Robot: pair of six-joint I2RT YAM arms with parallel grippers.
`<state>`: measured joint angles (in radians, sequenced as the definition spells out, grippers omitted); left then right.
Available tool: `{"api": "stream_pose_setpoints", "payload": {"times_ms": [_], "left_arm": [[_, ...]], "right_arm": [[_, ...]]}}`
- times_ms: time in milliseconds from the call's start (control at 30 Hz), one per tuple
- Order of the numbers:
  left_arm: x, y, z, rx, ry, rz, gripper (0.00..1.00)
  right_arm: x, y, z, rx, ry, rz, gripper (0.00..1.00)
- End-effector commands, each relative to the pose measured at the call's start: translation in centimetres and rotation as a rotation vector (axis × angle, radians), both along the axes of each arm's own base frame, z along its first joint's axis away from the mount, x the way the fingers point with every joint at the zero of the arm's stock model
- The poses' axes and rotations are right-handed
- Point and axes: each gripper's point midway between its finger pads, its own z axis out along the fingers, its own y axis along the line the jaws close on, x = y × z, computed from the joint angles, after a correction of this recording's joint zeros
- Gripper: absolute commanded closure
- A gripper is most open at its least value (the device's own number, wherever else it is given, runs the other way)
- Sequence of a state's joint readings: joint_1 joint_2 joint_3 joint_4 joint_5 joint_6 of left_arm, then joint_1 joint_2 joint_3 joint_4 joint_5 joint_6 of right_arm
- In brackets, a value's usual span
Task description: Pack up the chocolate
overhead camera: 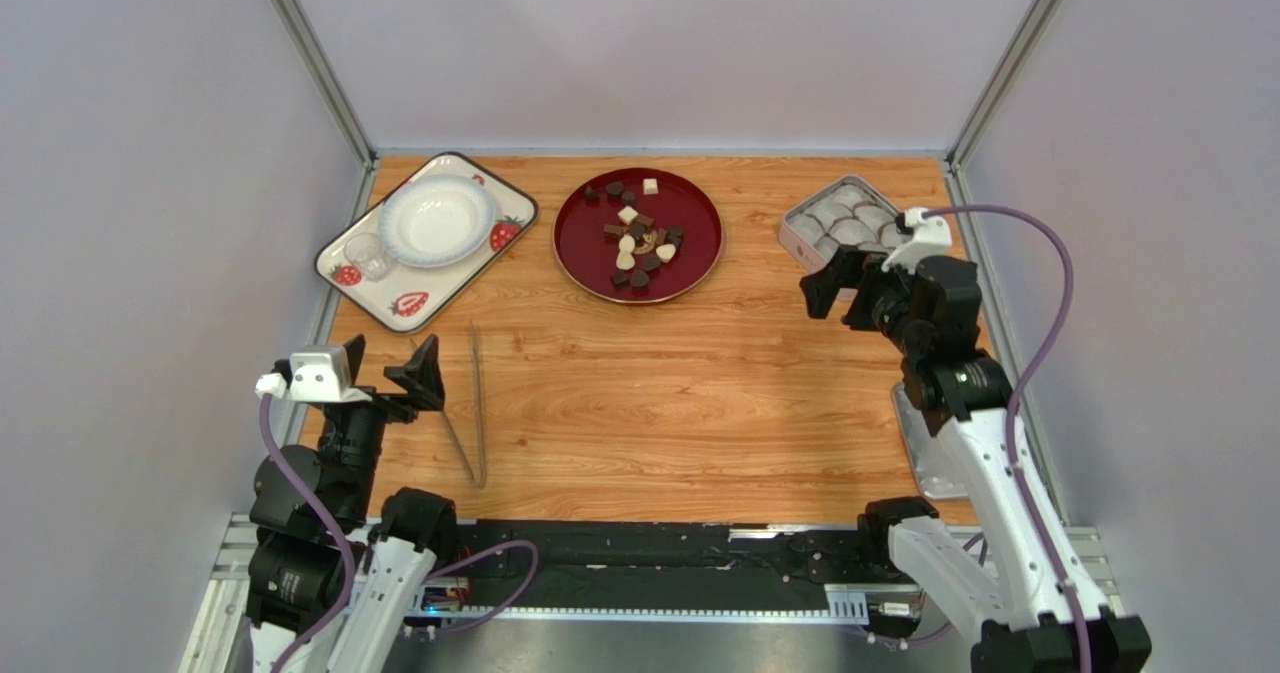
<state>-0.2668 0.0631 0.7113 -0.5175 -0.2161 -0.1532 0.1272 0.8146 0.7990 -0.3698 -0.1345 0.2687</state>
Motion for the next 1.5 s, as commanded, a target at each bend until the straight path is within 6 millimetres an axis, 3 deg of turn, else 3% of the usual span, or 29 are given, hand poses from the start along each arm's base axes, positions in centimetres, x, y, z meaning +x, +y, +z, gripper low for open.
{"api": "stream_pose_setpoints", "payload": {"times_ms": [0,67,100,133,167,233,267,300,333,400,433,500,567,633,667,733,800,867,1000,1267,1467], "left_arm": [[-0.6,0.2,0.1,-0.051,-0.006,0.009,0.01],[-0.6,0.2,0.1,-0.044,-0.011,0.004,0.01],[-0.5,0.2,0.2,-0.034,-0.014,0.004,0.01],[-0.5,0.1,0.1,-0.028,-0.014,0.002,0.01],[-0.5,0.2,0.1,-0.025,-0.014,0.005,0.01],[-0.5,0.1,0.1,-0.022,-0.013,0.001,0.01],[-0.5,0.1,0.1,-0.02,-0.013,-0.002,0.01],[-0.5,0.0,0.1,-0.019,-0.013,-0.005,0.01],[-0.5,0.0,0.0,-0.015,-0.012,-0.007,0.01],[-0.4,0.0,0.0,-0.011,-0.012,-0.007,0.01],[-0.4,0.0,-0.1,-0.01,-0.011,-0.008,0.01],[-0.4,0.0,-0.1,-0.005,-0.009,-0.008,0.01],[-0.2,-0.1,-0.2,0.0,-0.007,-0.009,0.01],[-0.2,-0.1,-0.2,0.004,-0.005,-0.01,0.01],[-0.2,-0.1,-0.2,0.005,-0.003,-0.013,0.01],[-0.1,-0.2,-0.3,0.011,-0.003,-0.017,0.01],[-0.1,-0.3,-0.3,0.014,-0.002,-0.019,0.01],[-0.1,-0.3,-0.4,0.017,0.001,-0.021,0.01],[0.0,-0.3,-0.4,0.02,0.001,-0.023,0.01],[0.0,-0.5,-0.3,0.025,-0.004,-0.03,0.01],[-0.2,-0.5,-0.2,0.025,-0.009,-0.036,0.01]], "right_arm": [[1.8,3.7,0.6,0.013,0.052,0.16,0.01],[2.9,5.9,-1.4,-0.059,0.104,0.211,0.01],[3.8,6.2,-0.7,-0.11,0.085,0.196,0.01],[3.6,8.5,-1.3,-0.15,0.095,0.257,0.01],[4.4,9.4,-3.2,-0.209,0.131,0.286,0.0],[5.0,12.5,-3.2,-0.229,0.129,0.372,0.01],[5.6,13.7,-5.1,-0.253,0.171,0.404,0.01],[5.4,15.4,-5.6,-0.272,0.167,0.453,0.01],[6.0,16.7,-4.7,-0.281,0.134,0.48,0.0],[6.2,19.3,-7.3,-0.333,0.168,0.561,0.0],[6.9,20.6,-6.8,-0.343,0.139,0.594,0.0],[6.9,22.8,-9.0,-0.354,0.173,0.677,0.0],[7.6,24.4,-9.0,-0.36,0.154,0.721,0.0],[8.2,25.3,-11.2,-0.4,0.176,0.759,0.01],[8.9,26.0,-10.8,-0.399,0.158,0.768,0.01],[9.7,26.4,-12.7,-0.428,0.178,0.784,0.01],[10.8,27.1,-12.7,-0.442,0.166,0.789,0.0],[11.0,27.3,-14.9,-0.463,0.21,0.807,0.01],[11.7,28.2,-16.8,-0.473,0.251,0.824,0.01],[8.3,29.9,-18.9,-0.473,0.303,0.871,0.01],[5.2,32.6,-19.5,-0.468,0.314,0.919,0.02]]}}
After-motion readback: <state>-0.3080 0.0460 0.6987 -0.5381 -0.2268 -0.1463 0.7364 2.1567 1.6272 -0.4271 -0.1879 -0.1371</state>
